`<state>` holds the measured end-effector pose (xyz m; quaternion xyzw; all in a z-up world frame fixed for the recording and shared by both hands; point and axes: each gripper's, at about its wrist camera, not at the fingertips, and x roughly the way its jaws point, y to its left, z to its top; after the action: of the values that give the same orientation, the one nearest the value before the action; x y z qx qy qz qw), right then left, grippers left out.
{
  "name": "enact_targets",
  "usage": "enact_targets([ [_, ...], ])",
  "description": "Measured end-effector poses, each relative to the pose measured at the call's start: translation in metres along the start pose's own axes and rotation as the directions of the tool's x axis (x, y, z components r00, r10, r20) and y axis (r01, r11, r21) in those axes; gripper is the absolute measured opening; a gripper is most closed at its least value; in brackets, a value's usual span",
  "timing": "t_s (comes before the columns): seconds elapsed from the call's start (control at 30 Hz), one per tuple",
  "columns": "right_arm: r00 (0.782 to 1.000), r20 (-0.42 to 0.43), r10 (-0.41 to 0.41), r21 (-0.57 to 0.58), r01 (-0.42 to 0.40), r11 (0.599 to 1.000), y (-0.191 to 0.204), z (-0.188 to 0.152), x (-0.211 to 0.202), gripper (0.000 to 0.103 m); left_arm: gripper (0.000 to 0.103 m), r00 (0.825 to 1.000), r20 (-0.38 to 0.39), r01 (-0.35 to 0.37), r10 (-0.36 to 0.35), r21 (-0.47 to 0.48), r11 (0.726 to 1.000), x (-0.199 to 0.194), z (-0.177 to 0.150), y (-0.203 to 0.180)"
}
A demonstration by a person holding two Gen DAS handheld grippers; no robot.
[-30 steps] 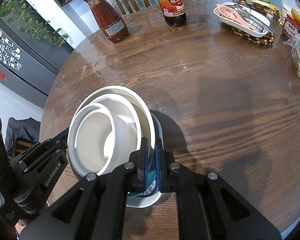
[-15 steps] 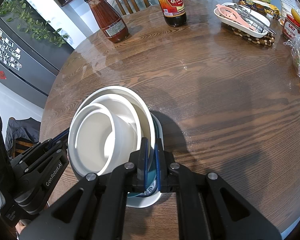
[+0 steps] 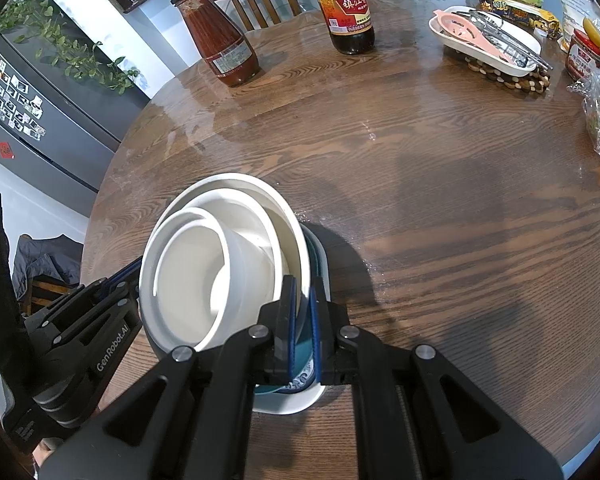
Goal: Organize plates and bowls
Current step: 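Hold the stack rim pressed onto the teal dish with both tools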
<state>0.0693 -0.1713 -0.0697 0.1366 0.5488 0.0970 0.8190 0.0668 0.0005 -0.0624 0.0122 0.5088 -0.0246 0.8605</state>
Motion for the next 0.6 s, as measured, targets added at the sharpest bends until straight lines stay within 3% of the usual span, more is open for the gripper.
enact_targets([
  [0.6,1.000,0.001,0.005,0.004,-0.005,1.000,0.0002,0.0009,-0.0021,0.010,0.005,1.000,-0.005,0.003,-0.003,-0.004,1.000,-0.0001,0.0014,0.0001],
])
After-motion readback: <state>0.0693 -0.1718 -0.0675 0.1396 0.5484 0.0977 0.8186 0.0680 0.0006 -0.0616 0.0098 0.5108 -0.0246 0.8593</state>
